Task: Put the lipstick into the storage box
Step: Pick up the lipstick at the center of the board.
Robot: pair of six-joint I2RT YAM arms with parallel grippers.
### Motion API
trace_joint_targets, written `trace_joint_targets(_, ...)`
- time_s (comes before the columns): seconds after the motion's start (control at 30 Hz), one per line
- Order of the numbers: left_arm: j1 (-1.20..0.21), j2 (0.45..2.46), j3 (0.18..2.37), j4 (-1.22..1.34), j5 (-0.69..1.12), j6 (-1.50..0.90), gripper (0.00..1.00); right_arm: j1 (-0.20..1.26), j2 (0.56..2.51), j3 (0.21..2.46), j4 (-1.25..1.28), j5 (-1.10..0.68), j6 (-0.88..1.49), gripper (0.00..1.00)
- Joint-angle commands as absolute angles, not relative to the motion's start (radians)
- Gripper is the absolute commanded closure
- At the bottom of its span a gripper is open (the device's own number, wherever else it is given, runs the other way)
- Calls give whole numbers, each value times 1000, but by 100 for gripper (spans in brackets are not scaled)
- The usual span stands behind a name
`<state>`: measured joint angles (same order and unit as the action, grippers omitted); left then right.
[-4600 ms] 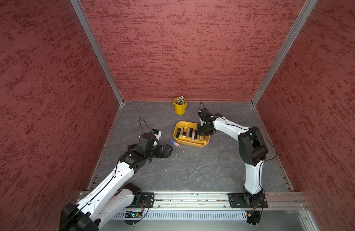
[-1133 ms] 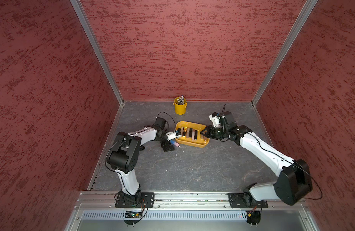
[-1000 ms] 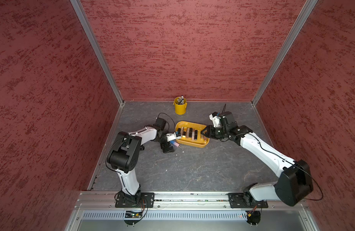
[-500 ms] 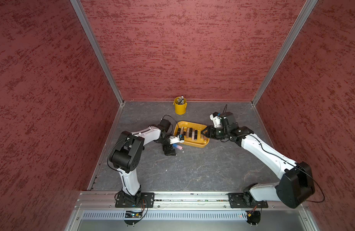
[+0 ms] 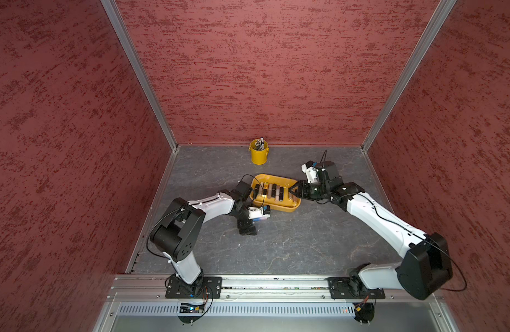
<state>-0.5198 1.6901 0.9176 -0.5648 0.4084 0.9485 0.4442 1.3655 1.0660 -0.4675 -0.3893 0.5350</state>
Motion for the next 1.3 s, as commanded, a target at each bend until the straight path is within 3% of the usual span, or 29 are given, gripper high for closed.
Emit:
trace_joint_targets(0.0,-509,1670,908,-494,382,857,7,449,1333,1054,-452,-387,535,58)
trace_joint_targets(0.27,-514,1755,986,-535,314,829,8,449,1322,1052,-457,-384,538,58)
trace_joint_targets(0.6,-538,1783,1013,-587,277,818,41,449,1320,1050,-448,-385,546,59)
trace_joint_targets(1.03,-561,1793,1016,-631,308,825,66,449,1298,1028,-443,-368,546,58)
trace_joint_targets(1.27,-563,1772,1020,-647,364,806,87,449,1301,1025,-440,-369,545,58)
